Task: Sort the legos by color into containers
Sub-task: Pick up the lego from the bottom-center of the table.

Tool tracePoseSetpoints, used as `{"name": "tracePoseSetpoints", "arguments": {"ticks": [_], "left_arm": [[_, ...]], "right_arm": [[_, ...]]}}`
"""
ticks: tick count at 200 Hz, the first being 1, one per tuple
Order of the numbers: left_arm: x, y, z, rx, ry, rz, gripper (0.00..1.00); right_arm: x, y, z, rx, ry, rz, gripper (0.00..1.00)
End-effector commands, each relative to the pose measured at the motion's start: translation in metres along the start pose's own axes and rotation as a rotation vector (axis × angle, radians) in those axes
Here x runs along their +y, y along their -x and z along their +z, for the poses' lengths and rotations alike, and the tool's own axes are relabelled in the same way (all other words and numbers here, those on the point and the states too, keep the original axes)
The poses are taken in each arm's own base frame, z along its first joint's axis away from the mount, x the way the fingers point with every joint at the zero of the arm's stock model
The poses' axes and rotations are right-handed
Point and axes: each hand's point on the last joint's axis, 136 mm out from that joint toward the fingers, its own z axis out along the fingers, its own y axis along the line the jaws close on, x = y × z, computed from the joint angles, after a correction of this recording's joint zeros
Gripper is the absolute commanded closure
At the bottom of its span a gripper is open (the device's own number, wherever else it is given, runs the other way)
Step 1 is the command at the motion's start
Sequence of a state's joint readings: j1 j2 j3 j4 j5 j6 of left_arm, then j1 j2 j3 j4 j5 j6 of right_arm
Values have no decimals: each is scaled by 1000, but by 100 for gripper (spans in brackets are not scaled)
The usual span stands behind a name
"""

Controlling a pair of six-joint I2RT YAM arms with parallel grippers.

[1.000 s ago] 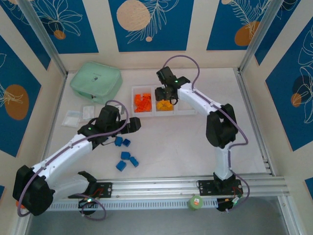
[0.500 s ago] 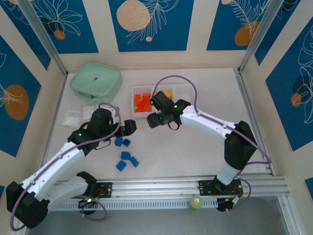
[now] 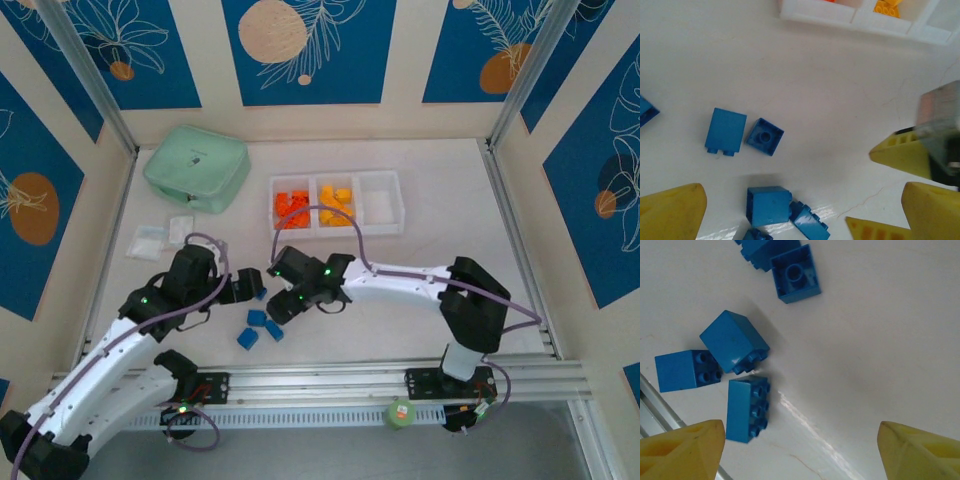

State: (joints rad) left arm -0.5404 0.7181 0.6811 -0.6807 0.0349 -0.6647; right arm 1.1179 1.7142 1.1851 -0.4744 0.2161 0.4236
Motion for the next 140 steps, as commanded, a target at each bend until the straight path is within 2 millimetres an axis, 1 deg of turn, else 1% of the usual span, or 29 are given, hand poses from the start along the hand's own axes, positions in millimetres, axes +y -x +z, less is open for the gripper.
{"name": "tracePoseSetpoints", "arguments": {"ticks": [1,17,43,62,83,140], "left_arm": [[18,-7,-6,5,69,-34,1],[23,-10,-10,5,91,-41,1],[31,-14,-13,-3,116,-58,1],[34,-16,-13,-11,122,-73,1],[36,-17,-14,-16,123,-83,1],[38,-17,-16,-20,135,-80,1]], "right_arm": [[15,-3,16,-1,31,-5,19],[25,-10,22,9,67,-9,20],[31,-21,34,47,68,-9,22],[37,-25,40,58,70,-19,23],[38,-29,46,71,70,-10,26],[34,-35,58,95,54,-11,43]]}}
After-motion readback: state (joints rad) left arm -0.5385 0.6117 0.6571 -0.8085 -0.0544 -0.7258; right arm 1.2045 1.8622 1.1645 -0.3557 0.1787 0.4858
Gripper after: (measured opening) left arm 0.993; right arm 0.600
